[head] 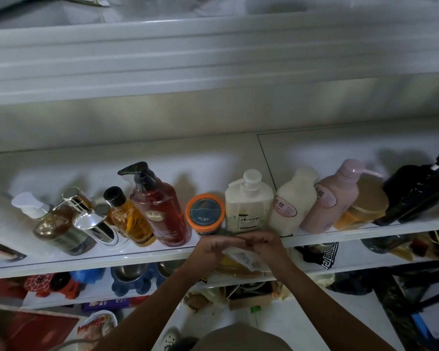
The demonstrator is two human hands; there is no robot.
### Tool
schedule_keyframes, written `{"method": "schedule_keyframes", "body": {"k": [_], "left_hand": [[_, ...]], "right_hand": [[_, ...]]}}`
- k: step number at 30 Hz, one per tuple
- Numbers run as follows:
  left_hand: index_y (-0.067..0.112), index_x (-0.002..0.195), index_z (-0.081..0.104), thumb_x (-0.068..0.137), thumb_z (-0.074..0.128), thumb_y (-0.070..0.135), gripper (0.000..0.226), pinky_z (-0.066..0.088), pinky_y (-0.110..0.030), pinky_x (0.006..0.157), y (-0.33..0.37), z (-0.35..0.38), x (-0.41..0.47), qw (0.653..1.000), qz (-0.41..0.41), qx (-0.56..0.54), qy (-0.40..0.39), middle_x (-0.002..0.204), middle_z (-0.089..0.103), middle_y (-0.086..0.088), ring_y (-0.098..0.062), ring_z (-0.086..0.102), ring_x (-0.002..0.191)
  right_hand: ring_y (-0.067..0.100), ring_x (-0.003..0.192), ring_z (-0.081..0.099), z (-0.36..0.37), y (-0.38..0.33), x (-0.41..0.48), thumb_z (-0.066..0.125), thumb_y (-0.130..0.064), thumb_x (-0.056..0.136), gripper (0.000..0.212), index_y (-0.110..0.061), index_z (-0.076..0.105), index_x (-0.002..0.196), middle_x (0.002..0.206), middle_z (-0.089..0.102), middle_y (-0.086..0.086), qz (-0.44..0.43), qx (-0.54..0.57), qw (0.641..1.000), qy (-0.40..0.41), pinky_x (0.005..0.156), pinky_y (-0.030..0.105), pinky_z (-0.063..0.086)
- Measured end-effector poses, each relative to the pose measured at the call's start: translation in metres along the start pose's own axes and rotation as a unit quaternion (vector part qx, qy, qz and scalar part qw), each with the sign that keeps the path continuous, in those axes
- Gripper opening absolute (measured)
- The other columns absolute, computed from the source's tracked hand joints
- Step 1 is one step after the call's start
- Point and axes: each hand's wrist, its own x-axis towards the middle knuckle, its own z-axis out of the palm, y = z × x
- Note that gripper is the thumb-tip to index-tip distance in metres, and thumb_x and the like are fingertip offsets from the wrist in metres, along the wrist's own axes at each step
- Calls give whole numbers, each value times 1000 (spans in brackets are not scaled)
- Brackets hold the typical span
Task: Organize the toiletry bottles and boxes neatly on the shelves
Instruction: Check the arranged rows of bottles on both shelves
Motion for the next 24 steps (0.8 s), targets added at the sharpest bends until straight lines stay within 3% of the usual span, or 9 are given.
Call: {"method": "schedule_keyframes", "body": {"k": [4, 7, 13, 15, 17, 21, 24], "left_hand": [[26, 108, 72, 83, 53, 13, 35, 48, -36, 97, -5, 0, 1, 1000, 3, -10, 7, 112, 71, 2, -23, 64, 111], [23, 109, 72, 82, 53, 11, 35, 48, -36, 97, -8, -1, 2, 1000, 1, -20, 7, 112, 71, 0, -25, 64, 110], [22, 108, 73, 87, 55, 17, 28, 49, -29, 94, -3, 2, 3, 999, -3, -53, -5, 109, 71, 0, -20, 65, 107], [22, 109, 72, 90, 56, 27, 25, 48, -28, 94, -4, 2, 3, 998, 0, -55, -7, 109, 71, 1, -19, 65, 108], [25, 107, 73, 88, 57, 40, 29, 49, -29, 95, -5, 1, 3, 998, -14, -60, 3, 109, 72, 1, -20, 65, 108], [23, 103, 75, 84, 62, 41, 29, 50, -30, 93, -6, -1, 6, 998, -33, -50, 4, 107, 72, 1, -20, 67, 105], [24, 102, 75, 79, 67, 48, 35, 51, -30, 91, -1, -1, 7, 998, -43, -50, 0, 105, 72, 2, -19, 67, 104]], "right_hand": [[14, 95, 68, -2, 3, 3, 43, 21, 77, 62, -32, 76, 76, 85, 74, -12, -5, -9, 1000, 1, 88, 28, 53], [8, 91, 69, -2, 4, 4, 43, 20, 79, 65, -36, 76, 72, 82, 73, -15, 5, -10, 1000, 4, 87, 26, 54], [-2, 80, 68, -2, 0, 5, 43, 19, 81, 47, -15, 74, 82, 81, 72, -10, 40, -5, 999, 22, 74, 15, 54], [-2, 78, 68, -1, -1, 6, 44, 19, 80, 42, -10, 74, 84, 81, 71, -7, 46, 3, 999, 29, 74, 15, 54], [0, 79, 68, 0, 0, 7, 45, 19, 79, 41, -10, 74, 81, 82, 71, -4, 47, 15, 998, 40, 77, 18, 55], [22, 91, 68, 2, 2, 11, 43, 19, 79, 37, 0, 74, 85, 92, 72, 13, 54, 18, 997, 60, 89, 36, 54], [23, 89, 68, 3, 1, 9, 42, 21, 76, 48, -13, 75, 74, 80, 74, 3, 60, 23, 996, 63, 88, 37, 54]]}}
